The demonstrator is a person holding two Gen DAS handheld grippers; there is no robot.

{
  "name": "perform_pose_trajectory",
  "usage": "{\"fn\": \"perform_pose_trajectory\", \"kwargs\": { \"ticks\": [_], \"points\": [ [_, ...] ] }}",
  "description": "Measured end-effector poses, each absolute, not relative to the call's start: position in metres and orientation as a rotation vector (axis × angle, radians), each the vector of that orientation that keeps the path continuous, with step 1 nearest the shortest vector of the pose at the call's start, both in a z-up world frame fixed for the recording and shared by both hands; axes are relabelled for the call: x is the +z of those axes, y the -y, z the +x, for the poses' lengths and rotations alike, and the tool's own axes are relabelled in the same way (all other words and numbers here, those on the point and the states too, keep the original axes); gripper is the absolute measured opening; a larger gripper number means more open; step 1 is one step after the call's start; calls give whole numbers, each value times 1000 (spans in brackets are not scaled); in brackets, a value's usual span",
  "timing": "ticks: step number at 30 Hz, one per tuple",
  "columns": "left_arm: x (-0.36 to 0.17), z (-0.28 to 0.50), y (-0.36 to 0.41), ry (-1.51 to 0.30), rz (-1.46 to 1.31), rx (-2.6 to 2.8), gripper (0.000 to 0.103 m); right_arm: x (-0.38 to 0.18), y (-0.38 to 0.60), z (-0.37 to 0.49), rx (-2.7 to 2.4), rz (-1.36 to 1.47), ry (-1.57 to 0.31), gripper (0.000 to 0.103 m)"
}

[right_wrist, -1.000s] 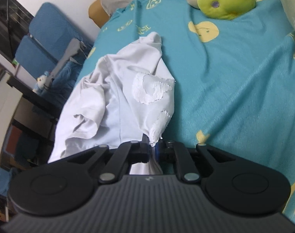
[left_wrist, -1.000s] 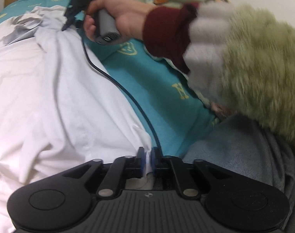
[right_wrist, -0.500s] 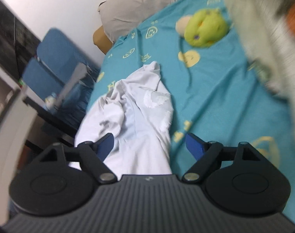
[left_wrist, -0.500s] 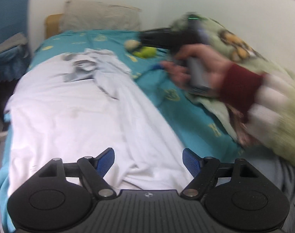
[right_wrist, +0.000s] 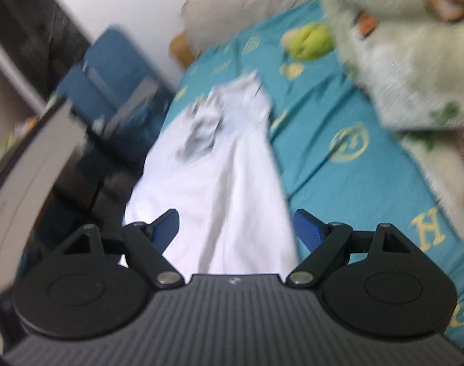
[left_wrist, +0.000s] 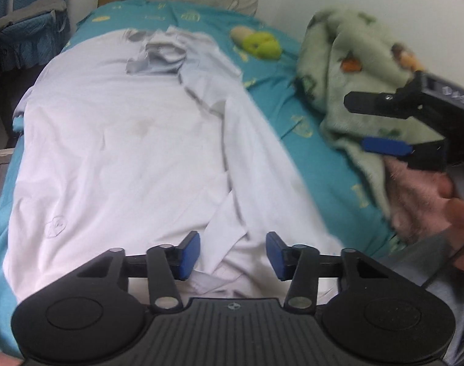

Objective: Fold clothes

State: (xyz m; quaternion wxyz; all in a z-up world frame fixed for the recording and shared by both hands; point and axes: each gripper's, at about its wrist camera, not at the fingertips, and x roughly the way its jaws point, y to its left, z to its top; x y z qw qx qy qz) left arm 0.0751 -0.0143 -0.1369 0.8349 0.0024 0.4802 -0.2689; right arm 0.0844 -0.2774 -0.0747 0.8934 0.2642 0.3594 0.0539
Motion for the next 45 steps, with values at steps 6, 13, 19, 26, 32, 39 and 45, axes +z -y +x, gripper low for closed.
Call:
{"fn": "perform_pose_trajectory", "kwargs": {
  "ticks": [6,13,19,26,32,39,45],
  "points": [
    [-151,69,23,-1140,135,-564,17,-92,255,101,165,466,-831,80],
    [-135,44,12,-1175,206,-601,7,-98,258,108,158,490,-832,79],
    [-138,36,17,-1217,216,-621,6,-98,254,113,151,480,-825,79],
    [-132,28,21,-1224,187,-656,7,-98,264,113,108,498,-812,79],
    [-102,28,7,-1026,105,-639,62,-84,261,105,97,452,-719,79],
    [-58,43,-10,-757,24,-417,90,-65,250,95,118,392,-600,79],
    [-5,46,-10,-738,14,-222,95,-71,248,100,81,391,-609,79]
  ]
}}
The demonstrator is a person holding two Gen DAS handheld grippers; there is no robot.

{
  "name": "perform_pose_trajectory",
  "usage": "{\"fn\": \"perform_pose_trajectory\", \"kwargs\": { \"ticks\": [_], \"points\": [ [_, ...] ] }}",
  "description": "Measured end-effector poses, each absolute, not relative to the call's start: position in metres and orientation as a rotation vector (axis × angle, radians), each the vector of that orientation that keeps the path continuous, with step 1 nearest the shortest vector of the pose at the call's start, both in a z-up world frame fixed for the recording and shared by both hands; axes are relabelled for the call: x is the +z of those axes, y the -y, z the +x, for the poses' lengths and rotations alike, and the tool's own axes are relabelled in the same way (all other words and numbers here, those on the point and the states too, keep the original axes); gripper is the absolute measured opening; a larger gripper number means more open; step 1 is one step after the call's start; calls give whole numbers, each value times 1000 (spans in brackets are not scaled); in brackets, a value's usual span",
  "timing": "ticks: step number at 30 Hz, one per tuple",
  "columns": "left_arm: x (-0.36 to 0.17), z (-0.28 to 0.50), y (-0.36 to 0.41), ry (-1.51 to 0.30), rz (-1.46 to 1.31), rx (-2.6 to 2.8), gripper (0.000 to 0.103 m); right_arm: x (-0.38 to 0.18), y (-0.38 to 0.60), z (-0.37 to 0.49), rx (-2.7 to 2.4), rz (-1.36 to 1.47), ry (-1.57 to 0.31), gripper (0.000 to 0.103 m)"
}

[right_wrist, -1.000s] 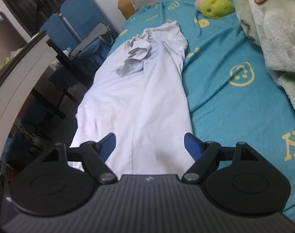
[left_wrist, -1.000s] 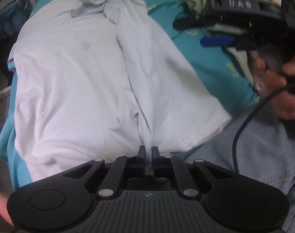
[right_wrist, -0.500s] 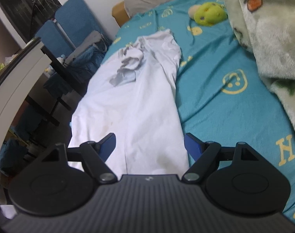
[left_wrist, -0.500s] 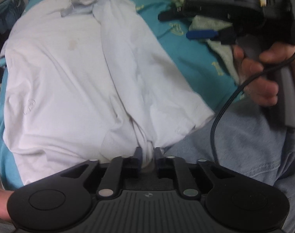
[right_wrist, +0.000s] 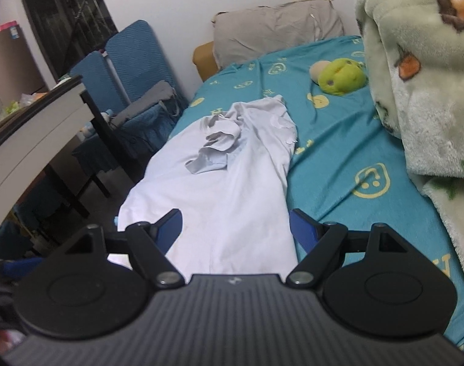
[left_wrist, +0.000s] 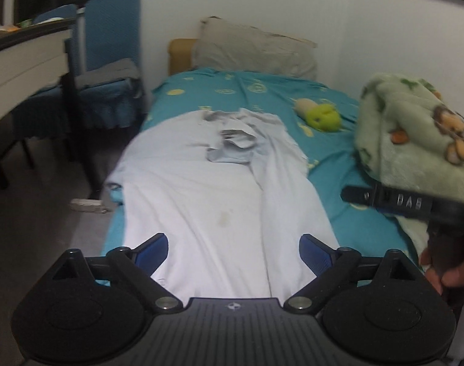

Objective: Fold clothes

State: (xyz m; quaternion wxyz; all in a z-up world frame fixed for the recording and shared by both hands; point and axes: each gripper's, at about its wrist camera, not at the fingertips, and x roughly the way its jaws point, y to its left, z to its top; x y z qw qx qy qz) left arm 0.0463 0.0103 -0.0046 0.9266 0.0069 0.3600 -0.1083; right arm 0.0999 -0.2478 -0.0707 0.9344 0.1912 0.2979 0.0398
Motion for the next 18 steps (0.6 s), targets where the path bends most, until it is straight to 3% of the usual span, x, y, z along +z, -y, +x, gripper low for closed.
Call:
{"fn": "perform_pose_trajectory", "kwargs": {
  "ticks": [9,13,18],
  "points": [
    [109,23,-1,-792,-68,-148,103,-75,250,106,25,407,-627,79],
    [130,7,8,-802,-36,-178,103,-76,251,108,14,414,-635,79],
    [120,5,5,-874,-31,-208,103,-77,251,109,5,414,-643,79]
  ]
}}
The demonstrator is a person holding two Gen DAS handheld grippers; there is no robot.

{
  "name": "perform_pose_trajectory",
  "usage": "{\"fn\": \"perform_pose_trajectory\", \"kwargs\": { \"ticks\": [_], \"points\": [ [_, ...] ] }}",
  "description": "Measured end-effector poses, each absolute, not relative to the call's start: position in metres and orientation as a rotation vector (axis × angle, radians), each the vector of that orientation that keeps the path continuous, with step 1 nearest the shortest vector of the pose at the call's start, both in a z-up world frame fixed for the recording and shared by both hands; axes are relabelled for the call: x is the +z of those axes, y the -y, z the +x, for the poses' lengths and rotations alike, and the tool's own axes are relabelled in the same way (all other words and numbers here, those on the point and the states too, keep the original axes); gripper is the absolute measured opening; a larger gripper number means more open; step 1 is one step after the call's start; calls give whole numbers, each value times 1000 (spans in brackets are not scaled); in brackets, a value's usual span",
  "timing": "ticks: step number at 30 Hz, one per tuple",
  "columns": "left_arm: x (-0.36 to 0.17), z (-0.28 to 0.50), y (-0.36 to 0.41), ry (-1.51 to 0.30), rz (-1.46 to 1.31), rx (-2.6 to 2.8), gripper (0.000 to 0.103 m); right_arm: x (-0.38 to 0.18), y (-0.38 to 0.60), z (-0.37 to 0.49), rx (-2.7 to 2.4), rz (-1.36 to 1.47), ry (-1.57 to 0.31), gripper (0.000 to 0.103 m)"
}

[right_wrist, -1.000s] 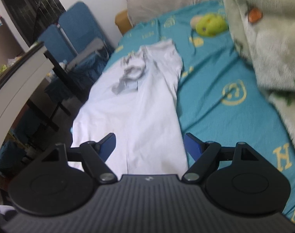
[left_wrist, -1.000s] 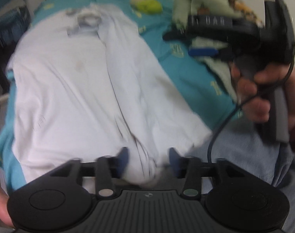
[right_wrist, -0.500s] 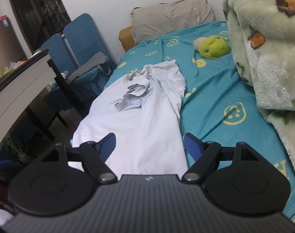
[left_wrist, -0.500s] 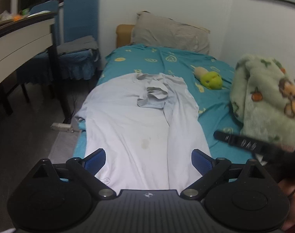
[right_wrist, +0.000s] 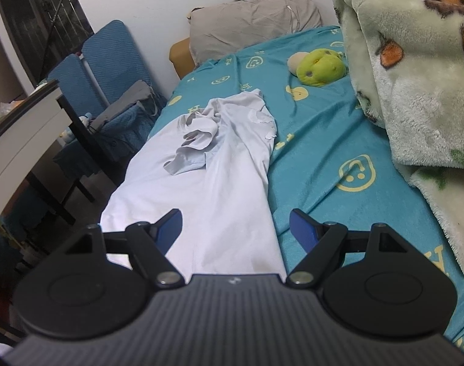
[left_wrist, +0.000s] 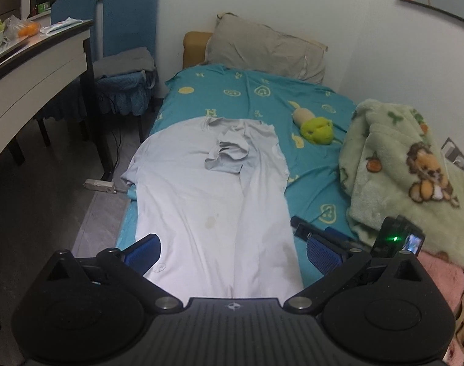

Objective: Fold clothes

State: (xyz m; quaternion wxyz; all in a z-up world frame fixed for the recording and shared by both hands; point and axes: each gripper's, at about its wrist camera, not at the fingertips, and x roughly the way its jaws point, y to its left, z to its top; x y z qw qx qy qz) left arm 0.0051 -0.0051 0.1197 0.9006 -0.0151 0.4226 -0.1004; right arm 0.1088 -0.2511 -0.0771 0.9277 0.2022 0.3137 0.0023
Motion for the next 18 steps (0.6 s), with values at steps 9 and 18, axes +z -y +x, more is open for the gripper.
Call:
{"fn": "perform_pose_trajectory", "kwargs": {
  "ticks": [9,18],
  "points": [
    [118,17,-6,-890,-123,-223,103,-79,253,108,5,426,-655,79],
    [92,56,-17,-844,-118,-180,103,-79,248,106,21,410,-655,79]
  ]
}}
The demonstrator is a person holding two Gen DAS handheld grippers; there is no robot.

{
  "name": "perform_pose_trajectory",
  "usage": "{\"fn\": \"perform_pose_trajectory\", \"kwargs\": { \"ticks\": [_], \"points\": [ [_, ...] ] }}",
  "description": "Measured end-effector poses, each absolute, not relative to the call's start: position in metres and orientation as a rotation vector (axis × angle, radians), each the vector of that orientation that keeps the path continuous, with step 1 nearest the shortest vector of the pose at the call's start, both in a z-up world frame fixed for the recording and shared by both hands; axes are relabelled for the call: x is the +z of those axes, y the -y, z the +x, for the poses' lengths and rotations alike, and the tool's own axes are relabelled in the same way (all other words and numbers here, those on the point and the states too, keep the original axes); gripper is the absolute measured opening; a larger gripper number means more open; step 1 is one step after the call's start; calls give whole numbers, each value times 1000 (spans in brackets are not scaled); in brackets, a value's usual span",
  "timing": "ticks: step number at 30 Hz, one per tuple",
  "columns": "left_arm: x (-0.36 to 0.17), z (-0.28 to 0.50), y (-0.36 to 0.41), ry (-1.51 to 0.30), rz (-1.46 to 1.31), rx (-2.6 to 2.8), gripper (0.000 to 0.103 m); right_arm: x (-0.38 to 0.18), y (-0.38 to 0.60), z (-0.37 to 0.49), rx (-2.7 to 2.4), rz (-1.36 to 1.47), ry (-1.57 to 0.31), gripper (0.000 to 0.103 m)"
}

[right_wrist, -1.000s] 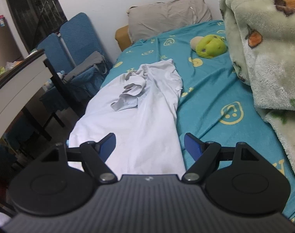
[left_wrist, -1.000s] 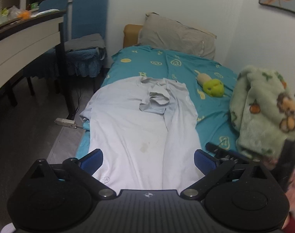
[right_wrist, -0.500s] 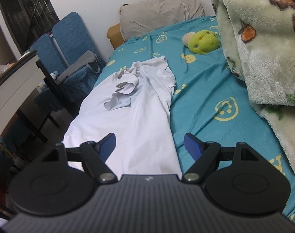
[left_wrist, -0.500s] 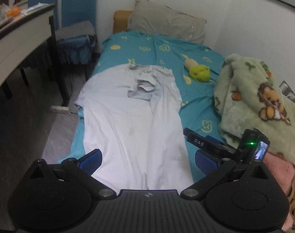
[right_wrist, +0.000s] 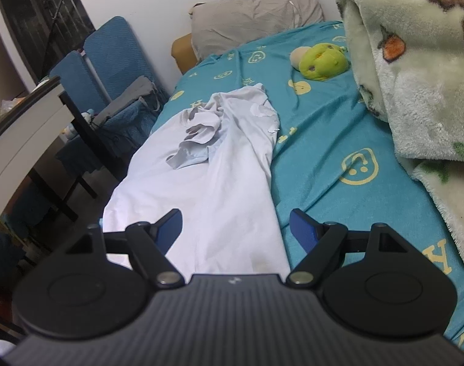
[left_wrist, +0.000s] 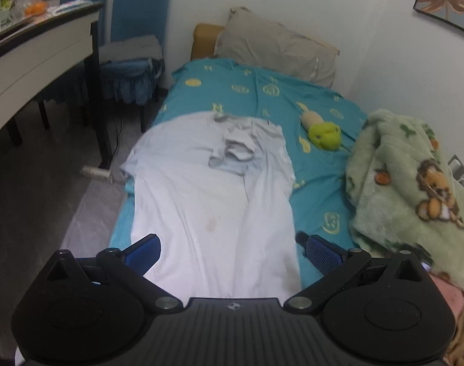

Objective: Fold clothes

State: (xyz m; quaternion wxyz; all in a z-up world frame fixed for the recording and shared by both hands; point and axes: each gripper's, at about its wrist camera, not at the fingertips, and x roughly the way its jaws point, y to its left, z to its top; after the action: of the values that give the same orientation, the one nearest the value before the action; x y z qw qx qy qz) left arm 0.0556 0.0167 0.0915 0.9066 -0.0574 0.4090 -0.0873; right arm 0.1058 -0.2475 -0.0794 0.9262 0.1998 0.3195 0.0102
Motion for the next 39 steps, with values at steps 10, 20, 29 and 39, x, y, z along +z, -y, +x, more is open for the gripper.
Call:
{"fn": "perform_pose_trajectory", "kwargs": {
  "ticks": [10,20,29,39],
  "points": [
    [-57,225,-133,-930,-553,-238,102,-88,211,163,-11,374,-644,79],
    [-234,383,-271,-914,-1179,175,100,-131,203,219,72,420,-578,79],
    [-306,433,-300,-866,-1370,108,87,-160,218,235,9,522,-680,79],
    [-264,451,-269,-801,-1013,113,3,-155,224,233,-8,565,-666,79]
  ]
}}
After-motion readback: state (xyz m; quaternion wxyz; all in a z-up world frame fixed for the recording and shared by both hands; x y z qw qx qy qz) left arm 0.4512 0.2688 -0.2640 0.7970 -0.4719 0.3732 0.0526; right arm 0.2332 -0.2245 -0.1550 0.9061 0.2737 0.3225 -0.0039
